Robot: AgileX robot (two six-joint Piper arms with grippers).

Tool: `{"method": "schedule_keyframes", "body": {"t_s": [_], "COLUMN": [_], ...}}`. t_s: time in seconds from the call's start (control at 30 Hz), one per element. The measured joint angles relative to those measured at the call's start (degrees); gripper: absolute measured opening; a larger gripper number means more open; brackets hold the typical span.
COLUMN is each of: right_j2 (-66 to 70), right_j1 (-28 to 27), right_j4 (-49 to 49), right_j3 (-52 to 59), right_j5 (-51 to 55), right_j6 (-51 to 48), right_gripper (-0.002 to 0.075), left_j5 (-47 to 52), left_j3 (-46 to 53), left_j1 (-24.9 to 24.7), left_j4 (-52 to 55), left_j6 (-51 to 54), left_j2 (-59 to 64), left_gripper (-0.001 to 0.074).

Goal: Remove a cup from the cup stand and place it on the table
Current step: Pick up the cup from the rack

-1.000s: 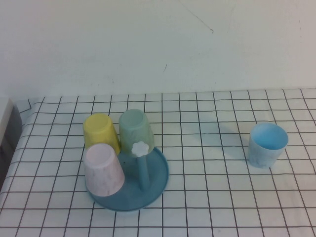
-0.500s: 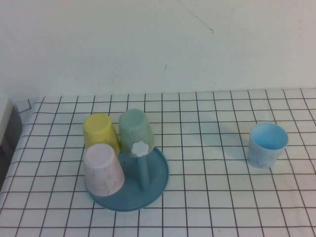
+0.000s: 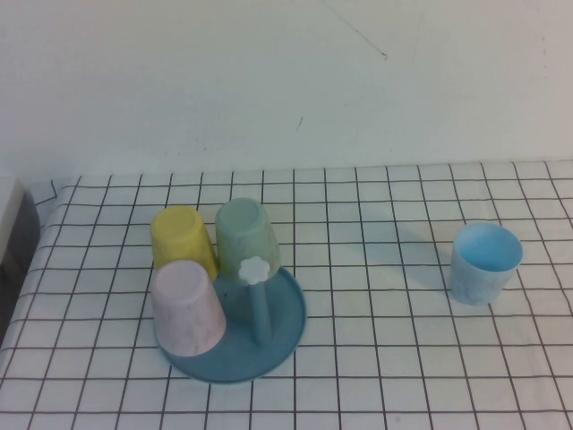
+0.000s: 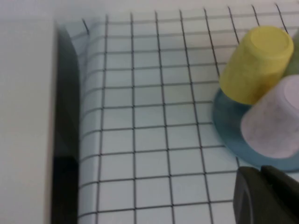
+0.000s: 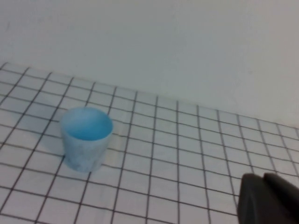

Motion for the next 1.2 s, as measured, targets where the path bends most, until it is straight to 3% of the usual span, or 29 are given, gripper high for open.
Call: {"method": "schedule_keyframes", "body": {"t_s": [0.23, 0.4, 0.7, 0.77, 0.83, 0.93, 1.0, 1.1, 1.2], "right_j2": [3.3, 3.6, 3.6, 3.6, 3.6, 3.6, 3.6, 3.6, 3.6], "right_j1": [0.0, 0.0, 0.0, 0.0, 0.0, 0.0, 0.0, 0.0, 0.0], "right_j4": [10.2, 11.6, 12.0, 12.1, 12.5, 13.1, 13.7, 14.3, 14.2], "right_j3": [-0.5, -0.5, -0.5, -0.5, -0.5, -0.5, -0.5, -0.5, -0.5], "right_j5": [4.4, 7.5, 8.3, 8.3, 8.3, 8.3, 8.3, 8.3, 8.3], "right_j6": [-11.8, -14.3, -15.0, -15.0, -15.0, -15.0, -15.0, -15.0, -15.0], "right_gripper": [-0.0003, -0.0003, -0.0003, -0.0003, -0.0003, -0.0003, -0.0003, -0.0003, -0.0003], "left_j5": [10.4, 12.5, 12.9, 13.1, 13.1, 12.0, 11.4, 10.5, 9.5], "left_j3": [-11.8, -18.3, -26.7, -27.6, -28.2, -28.5, -28.5, -28.5, -28.5], "left_j1": [0.0, -0.9, -13.1, -15.2, -16.4, -17.4, -17.4, -17.5, -17.5], "left_j4": [-16.7, -19.9, -14.2, -11.9, -10.8, -10.3, -9.6, -7.0, -4.3], "left_j6": [14.4, 17.2, 16.4, 16.4, 16.5, 16.5, 15.5, 12.3, 10.2], "left_j2": [18.6, 30.2, 42.6, 44.2, 45.6, 47.1, 48.2, 50.1, 52.1], "left_gripper": [-0.0004, -0.0004, 0.002, 0.0084, 0.0205, 0.0474, 0.06, 0.0666, 0.0685]}}
